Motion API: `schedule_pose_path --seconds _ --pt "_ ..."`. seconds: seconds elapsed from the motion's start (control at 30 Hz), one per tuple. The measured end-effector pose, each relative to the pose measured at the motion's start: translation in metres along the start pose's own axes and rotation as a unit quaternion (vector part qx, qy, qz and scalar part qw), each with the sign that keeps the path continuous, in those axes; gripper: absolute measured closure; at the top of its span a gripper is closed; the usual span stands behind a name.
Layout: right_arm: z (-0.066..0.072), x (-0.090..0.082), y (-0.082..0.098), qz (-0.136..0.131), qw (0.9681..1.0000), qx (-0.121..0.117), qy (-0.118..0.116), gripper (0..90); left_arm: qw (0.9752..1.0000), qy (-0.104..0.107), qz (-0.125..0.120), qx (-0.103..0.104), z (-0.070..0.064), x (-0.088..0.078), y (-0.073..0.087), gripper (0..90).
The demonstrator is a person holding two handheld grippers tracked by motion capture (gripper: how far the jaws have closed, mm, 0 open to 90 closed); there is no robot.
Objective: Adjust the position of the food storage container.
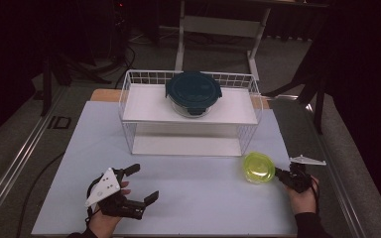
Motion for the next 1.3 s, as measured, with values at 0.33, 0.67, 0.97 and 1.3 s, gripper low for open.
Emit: schedule_pose_path --seconds 0.33,0.67,0.97,1.3 --pt "0.016 0.0 0.006 0.005 0.9998 -0.01 -0.017 90.0 1.0 0.002 0.0 -0.001 -0.002 0.0 0.0 1.2" --pt "0.033 -0.002 0.013 0.012 0.9989 -0.025 -0.037 90.0 1.0 0.004 0.004 0.0 -0.003 0.001 0.001 1.3" --pt "0.01 0.005 -0.008 -0.009 0.9998 -0.001 -0.018 90.0 1.0 0.005 0.002 -0.004 -0.002 0.001 0.001 1.3" --pt "0.024 0.016 -0.007 0.0 0.9991 -0.008 -0.042 90.0 1.0 0.005 0.002 -0.003 -0.002 0.0 0.001 1.3"
Point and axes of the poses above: each handheld gripper's, and its own axes: x roughly forward along the jaws, y roughly out of its underside, z roughly to its left, the point moved 8 cm from there along x, roughly forward along the jaws, and after that the axes turned 7 degrees about -z, right-handed, at the moved point
